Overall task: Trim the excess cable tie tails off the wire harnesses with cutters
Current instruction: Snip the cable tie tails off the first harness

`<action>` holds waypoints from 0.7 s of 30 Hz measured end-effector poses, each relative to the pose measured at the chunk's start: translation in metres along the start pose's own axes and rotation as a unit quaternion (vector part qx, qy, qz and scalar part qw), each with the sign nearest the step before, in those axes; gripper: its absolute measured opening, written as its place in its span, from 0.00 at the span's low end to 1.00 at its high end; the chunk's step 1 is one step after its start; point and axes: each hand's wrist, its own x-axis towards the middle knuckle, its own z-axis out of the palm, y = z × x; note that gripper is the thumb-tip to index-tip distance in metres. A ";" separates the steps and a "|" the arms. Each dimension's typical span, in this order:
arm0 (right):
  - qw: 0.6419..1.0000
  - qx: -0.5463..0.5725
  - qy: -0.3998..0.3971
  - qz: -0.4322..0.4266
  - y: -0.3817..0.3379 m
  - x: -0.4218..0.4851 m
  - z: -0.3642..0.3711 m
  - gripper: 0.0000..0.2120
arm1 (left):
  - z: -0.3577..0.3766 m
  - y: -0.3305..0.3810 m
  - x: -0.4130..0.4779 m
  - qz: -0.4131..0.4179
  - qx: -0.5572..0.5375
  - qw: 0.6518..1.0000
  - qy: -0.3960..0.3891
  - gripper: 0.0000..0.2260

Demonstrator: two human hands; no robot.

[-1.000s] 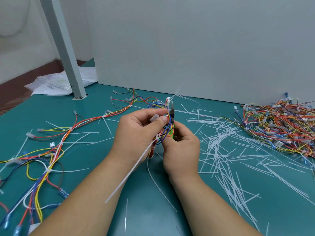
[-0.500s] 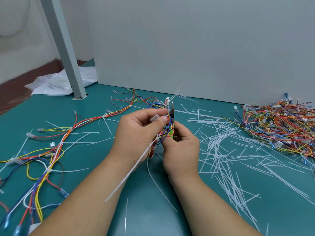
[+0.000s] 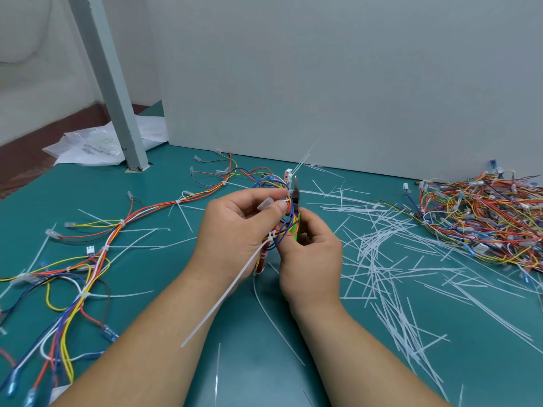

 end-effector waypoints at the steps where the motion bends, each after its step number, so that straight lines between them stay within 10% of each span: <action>1: 1.000 0.002 0.001 0.001 -0.001 0.000 0.000 0.12 | 0.000 0.000 0.000 0.000 -0.001 1.000 0.000 0.13; 21: 1.000 0.016 -0.019 0.004 -0.005 -0.001 0.002 0.05 | 0.000 0.000 0.000 -0.004 0.000 1.000 0.004 0.11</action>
